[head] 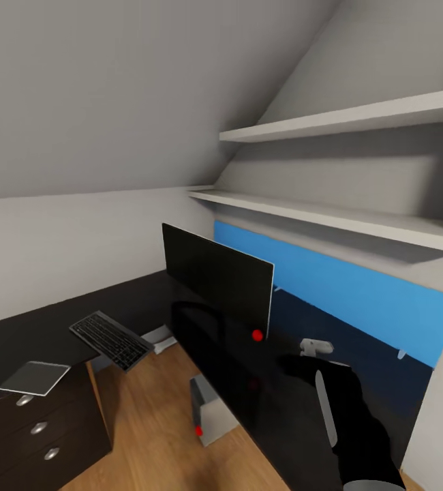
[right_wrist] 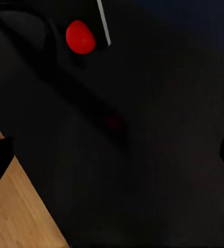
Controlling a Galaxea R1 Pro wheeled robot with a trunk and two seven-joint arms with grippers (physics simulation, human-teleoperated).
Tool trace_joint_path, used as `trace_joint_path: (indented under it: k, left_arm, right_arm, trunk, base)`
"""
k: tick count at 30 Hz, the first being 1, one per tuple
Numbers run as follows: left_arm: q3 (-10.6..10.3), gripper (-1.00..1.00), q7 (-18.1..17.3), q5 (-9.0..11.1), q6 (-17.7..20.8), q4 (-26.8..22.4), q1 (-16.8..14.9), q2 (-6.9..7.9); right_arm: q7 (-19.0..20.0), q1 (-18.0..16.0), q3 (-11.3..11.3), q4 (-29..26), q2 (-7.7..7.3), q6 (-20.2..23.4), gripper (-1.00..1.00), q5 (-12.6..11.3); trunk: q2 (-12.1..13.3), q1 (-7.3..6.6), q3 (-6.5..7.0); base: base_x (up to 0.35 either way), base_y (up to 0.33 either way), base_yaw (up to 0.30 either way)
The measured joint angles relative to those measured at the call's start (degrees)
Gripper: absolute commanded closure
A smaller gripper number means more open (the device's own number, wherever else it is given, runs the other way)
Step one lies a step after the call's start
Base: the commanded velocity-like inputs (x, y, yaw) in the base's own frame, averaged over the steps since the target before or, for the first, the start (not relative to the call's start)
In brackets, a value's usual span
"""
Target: In the bedroom, organize the workspace by keeping the computer under the desk, ensuring the monitor is on the desk, placing the keyboard on the desk next to the monitor, placing the mouse on the desk next to the keyboard, moving the folder from the swivel chair onto the desk next to the mouse, stacking the notebook on top of the folder with the pen on top of the notebook, and positioning the swivel chair next to the desk.
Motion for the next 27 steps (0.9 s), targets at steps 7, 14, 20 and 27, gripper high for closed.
trace_joint_path:
  k: [7, 14, 20, 27]
  left_arm:
    - [0.01, -1.0, 0.0, 0.01, 0.01, -0.02, 0.01, 0.0]
    - [0.01, -1.0, -0.02, 0.01, 0.01, -0.02, 0.01, 0.0]
    - [0.06, -1.0, -0.08, 0.01, 0.01, -0.02, 0.01, 0.0]
    - [0.1, -1.0, -0.09, 0.01, -0.07, -0.02, 0.01, 0.0]
  right_arm:
    - [0.0, -0.01, 0.01, 0.02, 0.01, -0.04, -1.0, -0.02]
    - [-0.01, -0.01, 0.01, 0.1, 0.01, -1.42, -1.0, 0.04]
    - [-0.33, -0.01, 0.07, 2.67, -1.1, -6.95, -1.0, 0.08]
    - [-8.75, -0.02, -0.21, 12.72, -2.69, -26.21, -1.0, 0.05]
  trunk:
    - [0.0, 0.0, 0.0]
    - [0.0, 0.0, 0.0]
    - [0.0, 0.0, 0.0]
    - [0.0, 0.0, 0.0]
  base:
    - [0.0, 0.0, -0.086]
    - [0.0, 0.0, -0.01]
    - [0.0, 0.0, 0.0]
    - [0.0, 0.0, 0.0]
